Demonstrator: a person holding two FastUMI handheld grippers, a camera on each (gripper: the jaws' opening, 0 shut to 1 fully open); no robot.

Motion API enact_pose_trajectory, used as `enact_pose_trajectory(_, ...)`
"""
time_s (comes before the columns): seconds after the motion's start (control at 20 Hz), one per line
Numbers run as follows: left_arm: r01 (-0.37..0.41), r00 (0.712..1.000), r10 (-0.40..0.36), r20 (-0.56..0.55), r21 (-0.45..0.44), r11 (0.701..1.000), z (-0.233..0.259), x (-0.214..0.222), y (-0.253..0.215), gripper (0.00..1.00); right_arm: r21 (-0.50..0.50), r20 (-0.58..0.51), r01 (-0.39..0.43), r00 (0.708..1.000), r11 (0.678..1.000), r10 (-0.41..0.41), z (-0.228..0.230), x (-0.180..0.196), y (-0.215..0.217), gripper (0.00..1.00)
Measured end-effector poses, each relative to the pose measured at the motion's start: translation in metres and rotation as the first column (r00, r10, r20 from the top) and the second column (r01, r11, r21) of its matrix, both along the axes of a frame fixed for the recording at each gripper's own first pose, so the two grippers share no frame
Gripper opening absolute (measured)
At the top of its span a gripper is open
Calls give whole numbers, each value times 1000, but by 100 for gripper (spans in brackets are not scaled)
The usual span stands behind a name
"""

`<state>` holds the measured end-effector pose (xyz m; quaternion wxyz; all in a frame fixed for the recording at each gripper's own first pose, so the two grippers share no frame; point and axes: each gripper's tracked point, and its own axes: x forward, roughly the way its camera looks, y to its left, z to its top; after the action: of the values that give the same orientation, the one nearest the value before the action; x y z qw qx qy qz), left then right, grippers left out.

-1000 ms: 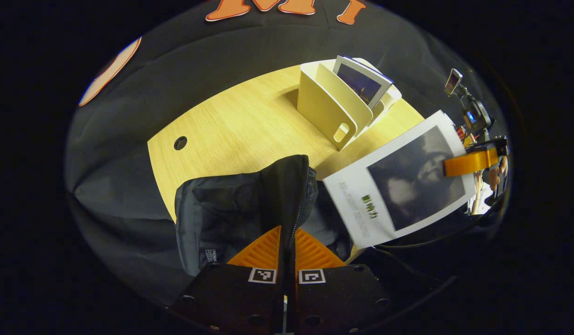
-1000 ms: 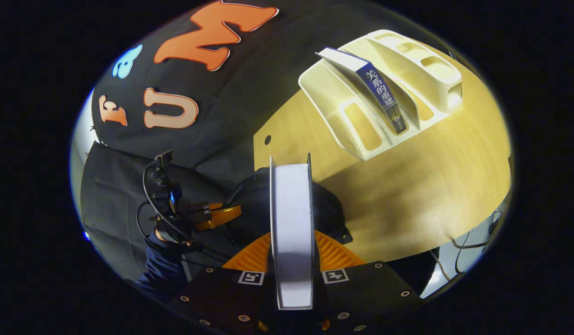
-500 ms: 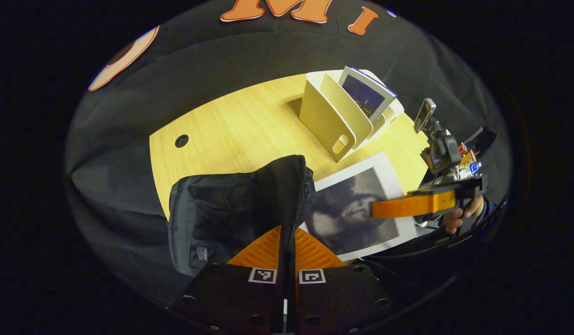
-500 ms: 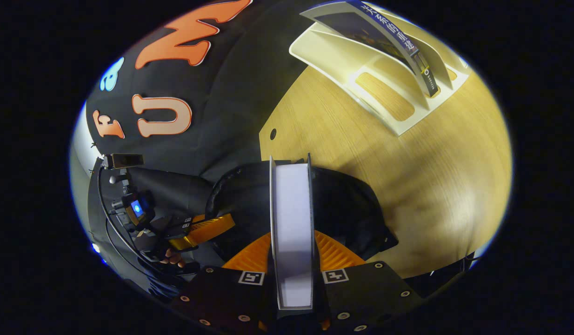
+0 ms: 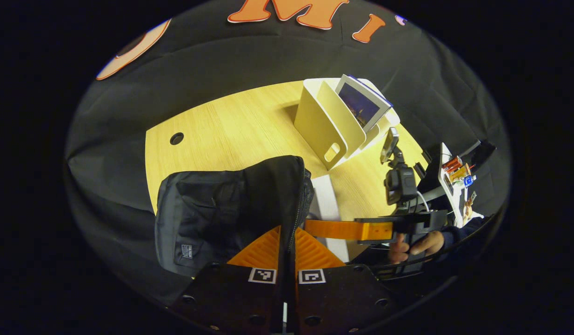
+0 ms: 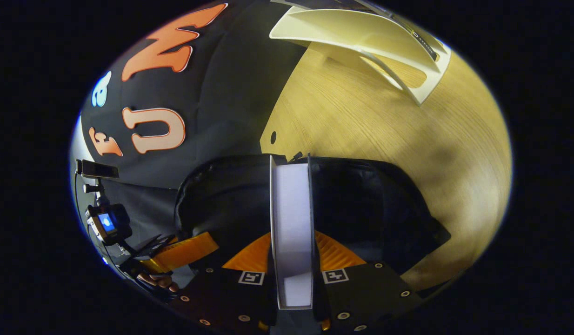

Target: Open the schoolbag, grab two books from the bookshelf and put them into the schoolbag.

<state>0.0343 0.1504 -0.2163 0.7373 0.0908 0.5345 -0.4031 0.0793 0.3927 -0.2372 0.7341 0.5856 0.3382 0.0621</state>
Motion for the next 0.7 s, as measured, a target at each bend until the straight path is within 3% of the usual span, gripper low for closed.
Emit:
enact_pose_trajectory(0.05, -6, 1000, 6, -4, -4, 1000, 1, 0, -1, 4, -2, 1, 1, 1000, 1000, -1, -4, 1, 4, 30)
enact_pose_trajectory(0.1, -16, 1000, 16, -10, -10, 1000, -1, -1, 0, 4, 3, 5, 5, 1000, 1000, -5, -7, 6, 9, 40)
enact_pose_trajectory(0.15, -21, 1000, 21, -17, -11, 1000, -3, -1, 0, 4, 14, -11, -13, 1000, 1000, 13, -12, 8, 14, 30)
enact_pose_trajectory(0.25, -34, 999, 33, -27, -16, 999, -4, -2, -1, 4, 11, -50, -78, 996, 997, 78, -18, 0, 24, 34)
enact_pose_trajectory(0.3, -35, 999, 35, -23, -14, 999, -6, -2, -1, 4, -21, -70, -109, 992, 994, 107, -22, -6, 24, 25)
enact_pose_trajectory(0.35, -36, 999, 36, -19, -10, 999, -6, -1, -1, 4, -61, -91, -138, 987, 989, 132, -27, -14, 20, 45)
enact_pose_trajectory(0.5, -52, 999, 52, 0, 1, 999, -10, -2, -1, 4, -141, -155, -252, 961, 957, 230, -33, -36, 8, 86)
enact_pose_trajectory(0.6, -62, 998, 62, 6, 7, 998, -11, -5, -2, 4, -191, -206, -309, 941, 932, 270, -37, -56, -7, 98)
enact_pose_trajectory(0.7, -74, 997, 74, 14, 19, 997, -16, -5, 0, 4, -221, -222, -345, 929, 912, 297, -29, -69, -26, 98)
